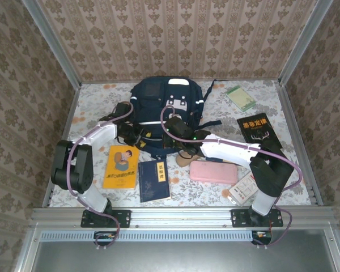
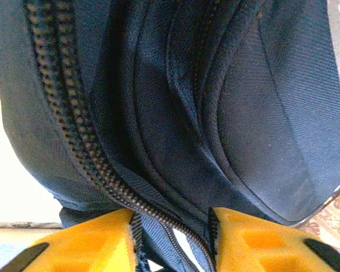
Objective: Pack the student bag
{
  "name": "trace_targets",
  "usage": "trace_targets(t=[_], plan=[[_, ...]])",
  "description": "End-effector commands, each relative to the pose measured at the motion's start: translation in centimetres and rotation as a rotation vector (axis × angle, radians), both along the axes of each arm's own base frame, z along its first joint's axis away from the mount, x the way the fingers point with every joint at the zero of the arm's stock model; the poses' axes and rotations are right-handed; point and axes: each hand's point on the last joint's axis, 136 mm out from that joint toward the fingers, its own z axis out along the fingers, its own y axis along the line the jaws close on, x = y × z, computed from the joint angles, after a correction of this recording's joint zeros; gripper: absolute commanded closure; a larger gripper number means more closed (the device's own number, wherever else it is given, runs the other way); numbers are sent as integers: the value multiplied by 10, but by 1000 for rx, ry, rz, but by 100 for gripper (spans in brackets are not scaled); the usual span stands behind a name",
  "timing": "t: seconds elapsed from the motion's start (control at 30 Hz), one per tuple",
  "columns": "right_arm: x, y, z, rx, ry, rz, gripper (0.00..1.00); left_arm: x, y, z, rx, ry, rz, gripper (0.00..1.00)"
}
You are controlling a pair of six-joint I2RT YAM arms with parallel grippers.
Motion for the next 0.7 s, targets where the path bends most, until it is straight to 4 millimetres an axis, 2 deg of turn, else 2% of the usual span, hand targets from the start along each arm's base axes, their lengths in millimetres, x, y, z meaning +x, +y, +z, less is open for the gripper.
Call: trace_targets(t=[0.0, 0.07, 0.17, 0.33, 0.67], plan=[[4, 7, 3, 11, -53, 9, 100, 3, -4, -3, -7, -8, 0, 76], [3, 4, -2, -8, -53, 10, 100, 6, -2, -1, 0, -22, 2, 88], [1, -1, -10, -39, -53, 15, 100, 9, 4, 5, 15, -38, 16, 95], [-2, -13, -21, -91, -58, 14, 100, 13, 17, 17, 24, -64, 56, 100], [-4, -40, -32, -198, -98, -17, 100, 15, 36, 32, 20, -93, 105, 100]])
